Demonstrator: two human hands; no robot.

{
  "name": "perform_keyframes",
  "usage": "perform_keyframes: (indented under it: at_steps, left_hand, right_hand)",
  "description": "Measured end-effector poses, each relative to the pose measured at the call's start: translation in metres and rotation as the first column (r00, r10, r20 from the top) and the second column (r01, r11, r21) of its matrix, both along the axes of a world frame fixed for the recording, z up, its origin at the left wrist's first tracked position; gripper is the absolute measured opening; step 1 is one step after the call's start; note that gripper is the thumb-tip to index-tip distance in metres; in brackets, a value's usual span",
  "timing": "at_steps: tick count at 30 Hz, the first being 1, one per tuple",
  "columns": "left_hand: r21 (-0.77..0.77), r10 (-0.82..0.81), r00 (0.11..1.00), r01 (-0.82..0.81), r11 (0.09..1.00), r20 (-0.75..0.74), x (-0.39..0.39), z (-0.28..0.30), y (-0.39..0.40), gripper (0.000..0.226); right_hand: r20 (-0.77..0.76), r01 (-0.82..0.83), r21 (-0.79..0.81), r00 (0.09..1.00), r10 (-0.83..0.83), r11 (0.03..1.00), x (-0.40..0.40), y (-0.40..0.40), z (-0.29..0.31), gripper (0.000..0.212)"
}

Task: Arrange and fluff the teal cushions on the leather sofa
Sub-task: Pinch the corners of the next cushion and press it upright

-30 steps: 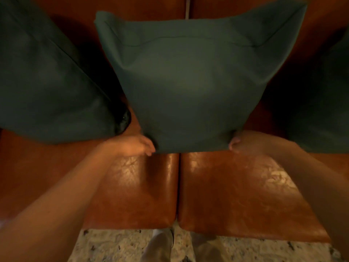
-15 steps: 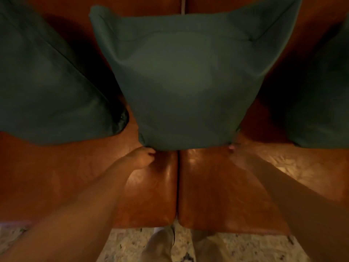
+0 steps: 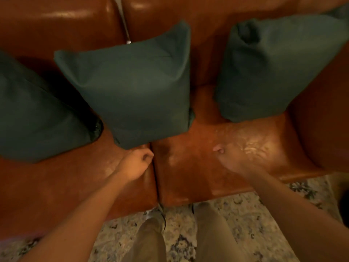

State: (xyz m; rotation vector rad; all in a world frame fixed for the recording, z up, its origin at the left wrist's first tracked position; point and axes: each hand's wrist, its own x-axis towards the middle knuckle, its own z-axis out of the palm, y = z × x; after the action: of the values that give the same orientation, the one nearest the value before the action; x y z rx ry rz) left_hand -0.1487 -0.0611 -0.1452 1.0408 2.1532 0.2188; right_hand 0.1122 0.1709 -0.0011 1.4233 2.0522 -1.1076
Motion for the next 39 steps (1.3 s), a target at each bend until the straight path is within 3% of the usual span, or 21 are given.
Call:
perform_keyframes:
  at_steps: [2, 5, 14, 18, 22, 26, 33, 36, 39]
  left_hand:
    - [0.019, -0.007, 0.999, 0.006, 1.000, 0.041, 0.034, 0.108, 0.041, 0.019]
    - [0.033, -0.030, 0.991, 0.026, 0.999, 0.133, 0.077, 0.165, 0.079, 0.015]
    - [0.060, 0.126, 0.981, -0.136, 0.989, 0.148, 0.172, 0.211, 0.206, 0.016]
    - [0.179, 0.210, 0.967, -0.235, 0.955, 0.147, 0.174, 0.235, 0.267, 0.015]
    - [0.321, 0.378, 0.923, -0.380, 0.867, 0.072, 0.152, 0.261, 0.319, 0.014]
    - [0.425, 0.625, 0.780, -0.570, 0.703, 0.012, 0.109, 0.274, 0.362, 0.020]
    - [0.199, 0.528, 0.835, -0.550, 0.811, 0.156, 0.053, 0.249, 0.428, 0.025]
    - [0.161, 0.514, 0.837, -0.542, 0.825, 0.186, 0.048, 0.237, 0.437, 0.017]
    - [0.168, 0.539, 0.817, -0.572, 0.803, 0.206, 0.045, 0.229, 0.436, 0.009]
  right_hand:
    - [0.015, -0.061, 0.009, 0.998, 0.061, 0.998, 0.017, 0.011, 0.019, 0.026]
    - [-0.001, -0.088, -0.007, 0.996, 0.088, 0.996, 0.046, 0.039, 0.035, 0.024]
    - [-0.133, -0.188, 0.111, 0.970, 0.202, 0.976, 0.120, 0.158, 0.081, 0.019]
    - [-0.280, -0.173, 0.245, 0.929, 0.241, 0.954, 0.110, 0.199, 0.102, 0.016]
    - [-0.470, -0.087, 0.417, 0.831, 0.297, 0.905, 0.059, 0.226, 0.132, 0.014]
    - [-0.560, 0.005, 0.553, 0.742, 0.368, 0.833, -0.009, 0.256, 0.164, 0.014]
    - [-0.279, -0.189, 0.664, 0.835, 0.474, 0.723, -0.100, 0.304, 0.168, 0.014]
    - [-0.130, -0.364, 0.646, 0.813, 0.567, 0.671, -0.128, 0.308, 0.156, 0.013]
    - [0.081, -0.546, 0.550, 0.787, 0.611, 0.631, -0.145, 0.312, 0.141, 0.025]
